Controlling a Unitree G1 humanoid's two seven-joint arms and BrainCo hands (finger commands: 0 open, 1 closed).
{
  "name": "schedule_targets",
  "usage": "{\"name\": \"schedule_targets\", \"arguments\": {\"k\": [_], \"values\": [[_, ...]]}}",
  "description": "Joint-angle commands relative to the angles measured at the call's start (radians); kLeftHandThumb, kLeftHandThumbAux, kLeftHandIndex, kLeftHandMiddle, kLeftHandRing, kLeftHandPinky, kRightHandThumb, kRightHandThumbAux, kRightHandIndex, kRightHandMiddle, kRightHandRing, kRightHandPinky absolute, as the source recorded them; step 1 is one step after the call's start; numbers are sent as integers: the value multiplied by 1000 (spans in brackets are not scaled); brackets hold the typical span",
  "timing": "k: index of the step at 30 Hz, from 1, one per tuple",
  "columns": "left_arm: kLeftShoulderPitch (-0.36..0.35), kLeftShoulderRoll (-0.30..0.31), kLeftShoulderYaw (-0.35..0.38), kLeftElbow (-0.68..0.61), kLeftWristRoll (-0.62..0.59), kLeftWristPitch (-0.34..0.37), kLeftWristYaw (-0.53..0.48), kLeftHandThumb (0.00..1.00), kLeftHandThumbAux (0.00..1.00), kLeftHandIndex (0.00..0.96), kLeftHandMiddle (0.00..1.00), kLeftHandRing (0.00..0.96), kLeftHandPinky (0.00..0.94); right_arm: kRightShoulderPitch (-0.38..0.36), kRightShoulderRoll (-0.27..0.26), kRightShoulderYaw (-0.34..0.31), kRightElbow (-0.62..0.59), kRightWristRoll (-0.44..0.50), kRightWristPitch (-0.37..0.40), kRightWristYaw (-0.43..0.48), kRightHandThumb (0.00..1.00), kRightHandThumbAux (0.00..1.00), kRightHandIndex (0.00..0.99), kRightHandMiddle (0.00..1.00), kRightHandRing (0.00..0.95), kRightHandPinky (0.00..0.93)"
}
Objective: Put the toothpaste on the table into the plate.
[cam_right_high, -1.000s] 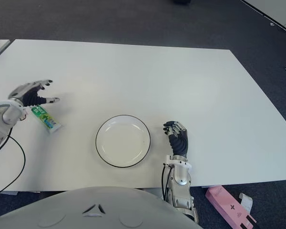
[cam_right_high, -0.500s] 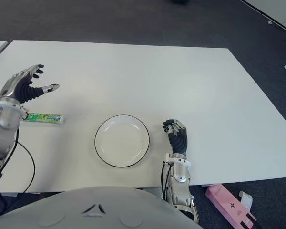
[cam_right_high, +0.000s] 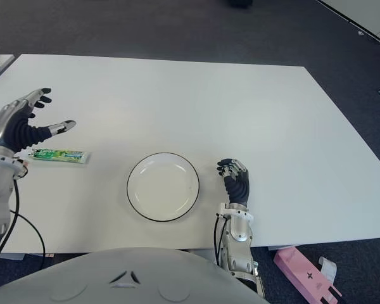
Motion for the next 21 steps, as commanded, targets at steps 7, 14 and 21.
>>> {"name": "schedule_targets", "arguments": {"k": [7, 14, 21], "values": [[175, 103, 139, 50, 14, -140, -104, 220, 344, 64, 159, 162, 135, -8, 4, 5, 20, -2, 22, -1, 710, 727, 428, 481, 473, 460], [209, 254, 178, 150, 23, -297, -204, 302, 279, 9, 84, 99, 120, -13, 3, 6, 31, -1, 17, 0, 710, 728, 428, 482, 474, 459], [179, 336, 186, 263, 39, -430, -211, 353, 209, 0, 34, 41, 83, -18, 2, 6, 42, 0, 6, 2, 710, 728, 428, 486, 482, 476]]}}
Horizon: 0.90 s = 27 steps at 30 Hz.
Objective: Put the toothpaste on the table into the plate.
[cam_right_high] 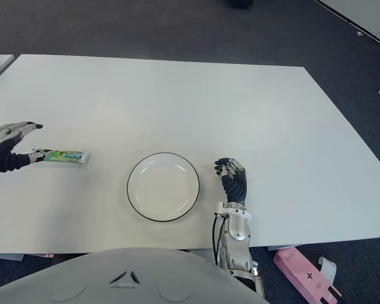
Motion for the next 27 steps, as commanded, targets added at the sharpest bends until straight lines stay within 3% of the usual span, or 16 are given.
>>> {"name": "schedule_targets", "arguments": {"k": [1, 4, 9, 13, 20, 24, 27], "values": [[-43, 51, -17, 151, 30, -126, 55, 364, 205, 0, 27, 29, 76, -9, 1, 1, 29, 3, 9, 3, 710, 728, 428, 487, 482, 477], [-87, 84, -50, 307, 61, -244, 162, 401, 210, 0, 13, 9, 61, -11, 1, -1, 35, 8, 6, 4, 710, 728, 428, 489, 484, 479], [-115, 127, -87, 455, 116, -373, 293, 435, 222, 0, 2, 1, 39, -12, 3, -5, 41, 15, 3, 6, 710, 727, 428, 491, 487, 482], [-129, 176, -129, 565, 195, -495, 455, 429, 218, 0, 0, 0, 29, -9, 7, -7, 40, 24, 1, 8, 710, 727, 428, 492, 488, 483], [-194, 207, -223, 721, 309, -600, 687, 392, 223, 0, 3, 0, 42, -3, 6, -4, 36, 15, -4, 3, 710, 726, 428, 493, 487, 476], [-412, 129, -427, 1097, 464, -621, 923, 366, 212, 0, 8, 0, 43, -4, 5, -5, 37, 7, -2, -3, 710, 727, 428, 492, 487, 478], [-490, 110, -494, 1219, 500, -630, 997, 348, 195, 0, 15, 0, 52, -3, 6, -5, 36, 5, 0, -5, 711, 727, 428, 491, 485, 473]]}}
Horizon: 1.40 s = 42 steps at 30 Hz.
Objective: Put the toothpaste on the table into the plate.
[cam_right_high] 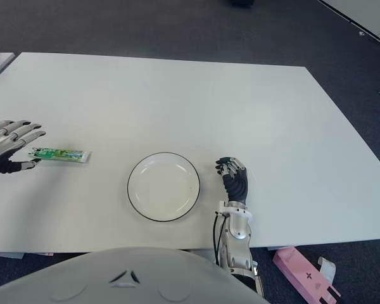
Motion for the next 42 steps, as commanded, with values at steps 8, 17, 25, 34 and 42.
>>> {"name": "schedule_targets", "arguments": {"k": [8, 17, 25, 34, 42], "values": [[-302, -55, -306, 413, 157, -92, 291, 314, 152, 0, 29, 7, 62, 17, 7, 0, 8, -5, 15, -9, 710, 728, 428, 490, 483, 472], [-408, -39, -487, 491, 249, -128, 396, 256, 152, 0, 41, 15, 33, 22, 5, 3, 7, -21, 4, -20, 711, 729, 428, 488, 484, 470], [-442, -63, -594, 482, 273, -111, 391, 238, 160, 0, 29, 4, 34, 31, 10, 3, -15, -12, 31, -19, 711, 729, 428, 483, 481, 464], [-474, -76, -656, 447, 278, -99, 317, 259, 178, 0, 22, 3, 51, 37, 5, 3, -16, -9, 19, -13, 711, 728, 428, 483, 478, 468], [-567, -145, -740, 517, 294, -94, 195, 260, 187, 0, 3, 0, 29, 44, 1, 2, -26, -9, 23, -11, 712, 729, 428, 483, 476, 462]]}}
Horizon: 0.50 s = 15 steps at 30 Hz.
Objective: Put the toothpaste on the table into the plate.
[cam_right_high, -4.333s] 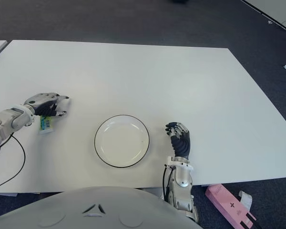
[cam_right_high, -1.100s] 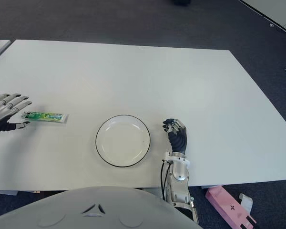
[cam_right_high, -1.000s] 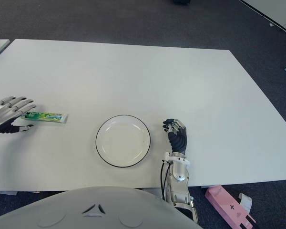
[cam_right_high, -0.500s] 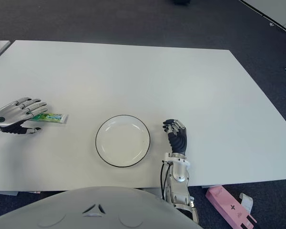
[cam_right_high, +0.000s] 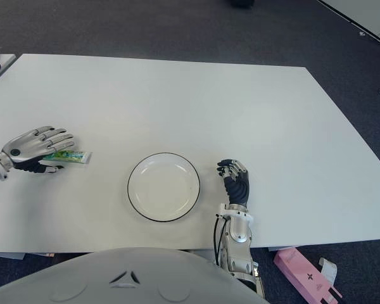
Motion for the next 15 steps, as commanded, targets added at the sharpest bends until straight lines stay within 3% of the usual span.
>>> {"name": "schedule_targets", "arguments": {"k": [1, 15], "values": [[-11, -79, -88, 35, 44, -13, -118, 260, 188, 0, 2, 0, 28, 14, 1, 0, 0, 6, 17, 5, 712, 729, 427, 483, 476, 463], [-78, -108, -164, 103, 0, -112, -208, 333, 204, 0, 0, 0, 39, 26, 0, -7, -11, 12, 12, 3, 711, 728, 428, 489, 484, 477]]}}
